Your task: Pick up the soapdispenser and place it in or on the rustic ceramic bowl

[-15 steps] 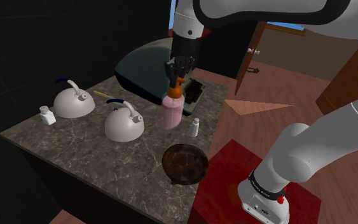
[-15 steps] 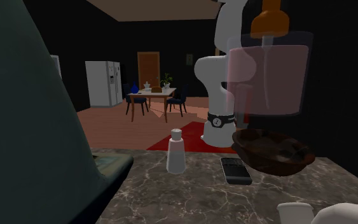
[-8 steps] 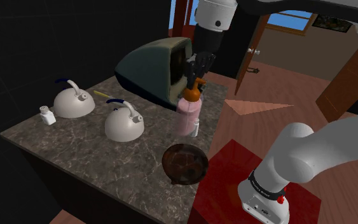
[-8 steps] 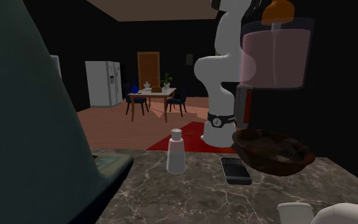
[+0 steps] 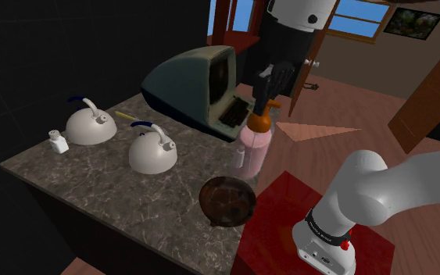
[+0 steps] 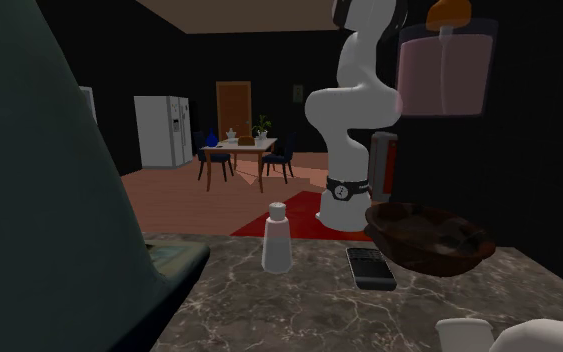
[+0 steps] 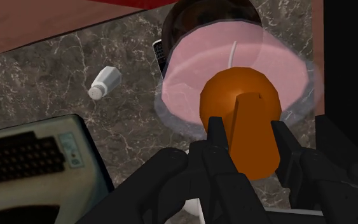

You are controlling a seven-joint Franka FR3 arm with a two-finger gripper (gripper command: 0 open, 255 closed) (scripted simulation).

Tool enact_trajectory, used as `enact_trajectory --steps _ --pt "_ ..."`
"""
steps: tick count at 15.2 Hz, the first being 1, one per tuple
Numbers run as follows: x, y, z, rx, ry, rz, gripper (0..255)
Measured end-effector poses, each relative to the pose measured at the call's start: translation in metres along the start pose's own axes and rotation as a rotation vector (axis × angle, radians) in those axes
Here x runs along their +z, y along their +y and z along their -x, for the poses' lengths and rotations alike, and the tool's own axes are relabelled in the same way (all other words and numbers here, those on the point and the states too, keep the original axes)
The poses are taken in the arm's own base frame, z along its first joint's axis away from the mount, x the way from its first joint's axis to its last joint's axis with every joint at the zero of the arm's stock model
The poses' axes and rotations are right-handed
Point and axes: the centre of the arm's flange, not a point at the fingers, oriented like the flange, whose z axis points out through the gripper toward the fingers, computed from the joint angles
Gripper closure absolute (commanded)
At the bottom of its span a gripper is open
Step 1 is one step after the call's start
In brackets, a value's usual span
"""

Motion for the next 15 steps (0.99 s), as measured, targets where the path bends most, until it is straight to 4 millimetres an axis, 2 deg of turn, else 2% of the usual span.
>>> enact_trajectory --steps 15 --pt "0.077 0.001 0.008 0.000 -0.001 0.000 255"
